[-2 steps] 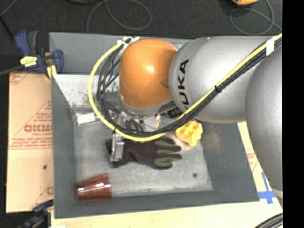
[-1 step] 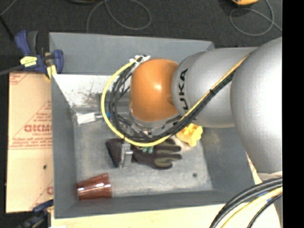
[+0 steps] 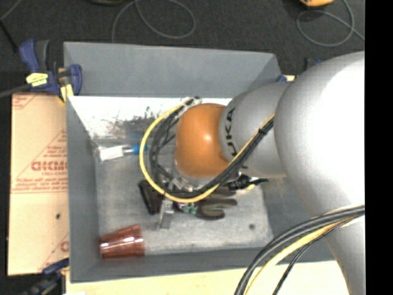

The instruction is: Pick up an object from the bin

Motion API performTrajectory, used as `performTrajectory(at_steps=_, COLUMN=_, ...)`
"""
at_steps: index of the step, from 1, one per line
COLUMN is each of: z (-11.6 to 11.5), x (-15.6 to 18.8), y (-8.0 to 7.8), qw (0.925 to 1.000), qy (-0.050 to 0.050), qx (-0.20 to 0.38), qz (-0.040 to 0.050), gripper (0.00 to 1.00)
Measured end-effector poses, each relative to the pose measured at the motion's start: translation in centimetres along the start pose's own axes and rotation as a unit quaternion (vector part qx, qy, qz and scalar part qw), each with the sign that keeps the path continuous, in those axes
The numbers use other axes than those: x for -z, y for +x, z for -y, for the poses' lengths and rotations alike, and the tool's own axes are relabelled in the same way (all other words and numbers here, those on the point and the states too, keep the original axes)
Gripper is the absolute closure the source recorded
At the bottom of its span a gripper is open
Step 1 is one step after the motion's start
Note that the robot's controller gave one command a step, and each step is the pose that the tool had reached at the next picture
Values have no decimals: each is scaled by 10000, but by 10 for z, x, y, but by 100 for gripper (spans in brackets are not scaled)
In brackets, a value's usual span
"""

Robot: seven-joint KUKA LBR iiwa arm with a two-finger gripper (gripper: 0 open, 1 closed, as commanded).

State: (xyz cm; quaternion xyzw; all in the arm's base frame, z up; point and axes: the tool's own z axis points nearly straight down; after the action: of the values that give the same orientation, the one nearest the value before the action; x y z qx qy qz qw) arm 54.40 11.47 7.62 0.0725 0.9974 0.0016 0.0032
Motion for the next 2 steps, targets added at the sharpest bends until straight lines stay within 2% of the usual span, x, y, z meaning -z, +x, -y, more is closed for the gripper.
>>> performTrajectory(at_steps=1, z=26, x=-7, y=-24, qw=9999, qy=0, qx=-102, qz=-6, gripper=0)
performTrajectory(at_steps=2, z=17, x=-2, y=-15, qw=10000, qy=1, qx=-56, qz=6, gripper=0)
